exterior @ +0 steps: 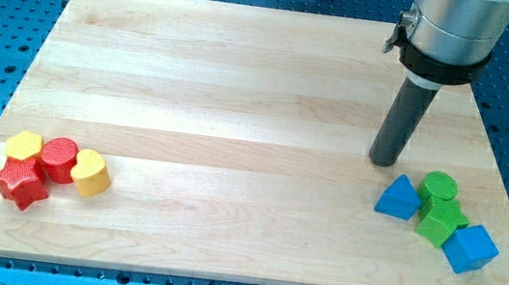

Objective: Move arm at center right

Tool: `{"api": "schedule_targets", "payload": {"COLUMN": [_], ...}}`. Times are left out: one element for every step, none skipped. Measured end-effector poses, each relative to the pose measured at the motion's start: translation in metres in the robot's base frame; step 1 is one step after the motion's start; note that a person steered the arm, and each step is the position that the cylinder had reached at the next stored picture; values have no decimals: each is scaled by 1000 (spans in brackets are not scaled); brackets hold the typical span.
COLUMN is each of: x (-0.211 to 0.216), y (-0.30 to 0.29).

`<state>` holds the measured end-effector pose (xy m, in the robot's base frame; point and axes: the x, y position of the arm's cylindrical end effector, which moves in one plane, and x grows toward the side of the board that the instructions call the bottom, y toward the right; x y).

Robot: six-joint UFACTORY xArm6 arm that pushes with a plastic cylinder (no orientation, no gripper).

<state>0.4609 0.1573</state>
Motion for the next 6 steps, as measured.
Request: {"api": "schedule_targets", "payload": {"x": [1,1,-23,-38,-38,-42], "y": [0,0,12,27,62,116]}}
